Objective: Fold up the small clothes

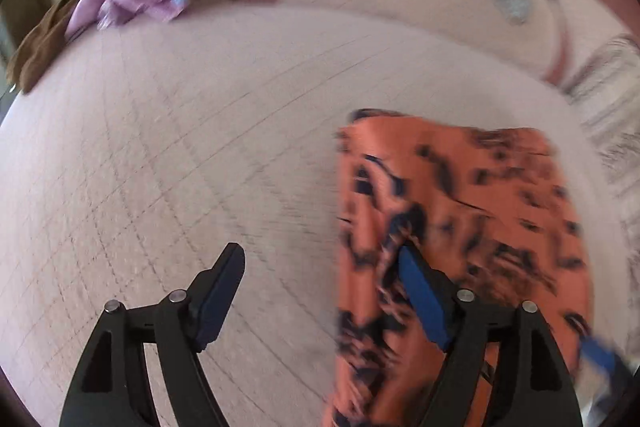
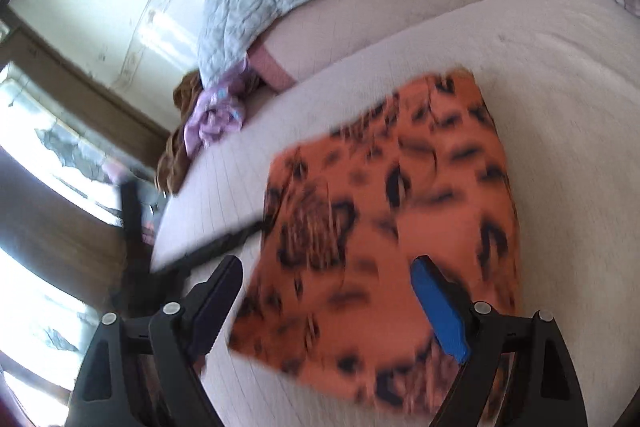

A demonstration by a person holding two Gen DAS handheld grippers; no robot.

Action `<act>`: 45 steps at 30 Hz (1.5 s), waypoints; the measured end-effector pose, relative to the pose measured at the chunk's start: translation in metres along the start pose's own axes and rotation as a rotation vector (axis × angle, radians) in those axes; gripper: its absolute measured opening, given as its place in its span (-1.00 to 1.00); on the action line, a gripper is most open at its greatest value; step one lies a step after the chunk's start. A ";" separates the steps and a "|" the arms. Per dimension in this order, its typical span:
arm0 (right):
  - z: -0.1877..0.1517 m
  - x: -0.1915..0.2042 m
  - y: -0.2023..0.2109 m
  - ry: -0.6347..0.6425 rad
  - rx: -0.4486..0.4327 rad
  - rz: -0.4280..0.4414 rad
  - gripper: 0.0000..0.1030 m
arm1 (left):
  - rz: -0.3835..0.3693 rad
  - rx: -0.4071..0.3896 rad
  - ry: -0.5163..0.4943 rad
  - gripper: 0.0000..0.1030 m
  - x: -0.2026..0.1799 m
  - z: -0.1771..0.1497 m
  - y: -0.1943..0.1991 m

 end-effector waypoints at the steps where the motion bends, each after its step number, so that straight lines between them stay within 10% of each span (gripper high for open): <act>1: -0.010 -0.004 0.000 0.010 0.014 -0.021 0.72 | -0.019 0.010 0.041 0.58 0.002 0.000 0.001; 6: -0.033 -0.012 0.011 0.035 0.029 -0.037 0.72 | -0.056 -0.109 0.047 0.58 -0.004 -0.011 0.049; 11: -0.035 -0.025 -0.016 -0.012 0.063 -0.065 0.72 | 0.062 0.019 -0.069 0.57 0.002 -0.052 0.030; 16: -0.035 -0.001 0.015 0.007 -0.016 -0.024 0.72 | 0.023 -0.121 -0.042 0.57 0.005 -0.080 0.085; 25: -0.102 -0.010 0.059 0.124 -0.075 -0.264 0.81 | 0.099 -0.352 -0.154 0.78 -0.016 -0.118 0.192; 45: -0.103 0.015 0.125 0.295 -0.305 -0.582 1.00 | 0.074 -0.378 -0.183 0.80 -0.047 -0.147 0.244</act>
Point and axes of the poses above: each gripper's, at about its wrist camera, not at the fingertips, and y roughly against the way its jaws point, x to its left, z to its top, the point moved 8 cm from there along -y, roughly the way its jaws point, and after that the axes turned 7 degrees about -y, right-handed, at the moved point
